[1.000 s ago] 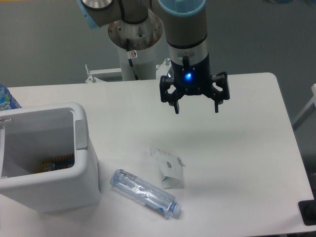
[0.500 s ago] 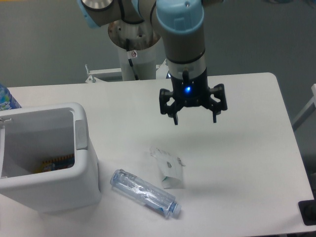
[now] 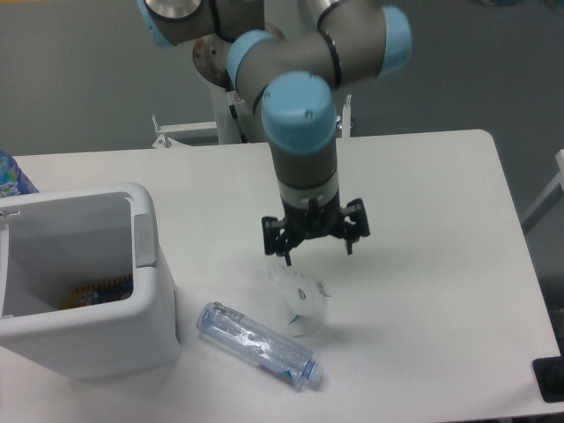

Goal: Place the trash in the trash can
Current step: 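Lower the open gripper onto the crumpled white paper, then close the gripper on the crumpled white paper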

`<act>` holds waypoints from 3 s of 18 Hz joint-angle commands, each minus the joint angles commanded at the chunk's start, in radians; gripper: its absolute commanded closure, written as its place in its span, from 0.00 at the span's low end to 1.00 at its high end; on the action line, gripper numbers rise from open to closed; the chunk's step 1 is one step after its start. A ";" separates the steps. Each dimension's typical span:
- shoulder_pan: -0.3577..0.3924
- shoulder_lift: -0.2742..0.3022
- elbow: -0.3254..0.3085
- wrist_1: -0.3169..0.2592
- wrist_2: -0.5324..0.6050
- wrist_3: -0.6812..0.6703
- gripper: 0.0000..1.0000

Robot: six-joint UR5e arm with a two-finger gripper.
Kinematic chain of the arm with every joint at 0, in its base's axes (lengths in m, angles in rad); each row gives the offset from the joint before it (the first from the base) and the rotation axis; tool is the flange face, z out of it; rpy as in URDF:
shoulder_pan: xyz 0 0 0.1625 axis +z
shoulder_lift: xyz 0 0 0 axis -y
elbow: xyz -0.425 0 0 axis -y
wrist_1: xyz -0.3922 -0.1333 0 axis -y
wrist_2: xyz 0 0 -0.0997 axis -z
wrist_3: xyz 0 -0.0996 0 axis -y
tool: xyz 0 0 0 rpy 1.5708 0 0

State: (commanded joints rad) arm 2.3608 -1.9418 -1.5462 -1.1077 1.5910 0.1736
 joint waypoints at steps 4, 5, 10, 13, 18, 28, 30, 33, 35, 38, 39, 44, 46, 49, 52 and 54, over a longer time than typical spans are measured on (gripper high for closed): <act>-0.002 -0.031 -0.070 0.123 -0.009 -0.039 0.00; -0.002 -0.032 -0.083 0.126 -0.009 -0.036 0.00; -0.012 -0.081 -0.084 0.132 -0.005 -0.066 0.00; -0.012 -0.085 -0.084 0.132 -0.008 -0.066 0.00; -0.014 -0.118 -0.077 0.132 0.004 -0.106 0.00; -0.017 -0.124 -0.075 0.131 0.059 -0.111 0.53; -0.029 -0.128 -0.075 0.129 0.105 -0.114 0.68; -0.034 -0.123 -0.077 0.129 0.109 -0.112 0.86; -0.035 -0.115 -0.078 0.126 0.110 -0.109 0.97; -0.035 -0.085 -0.086 0.121 0.107 -0.102 0.98; -0.035 -0.072 -0.087 0.121 0.104 -0.102 1.00; -0.025 0.050 -0.072 0.118 0.101 0.021 1.00; 0.000 0.096 -0.043 0.118 0.095 0.035 1.00; 0.024 0.112 0.015 0.118 0.012 0.035 1.00; 0.089 0.147 0.090 0.118 -0.171 0.012 1.00; 0.112 0.149 0.133 0.118 -0.268 -0.028 1.00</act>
State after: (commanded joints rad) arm 2.4727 -1.7932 -1.4130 -0.9894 1.3227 0.1460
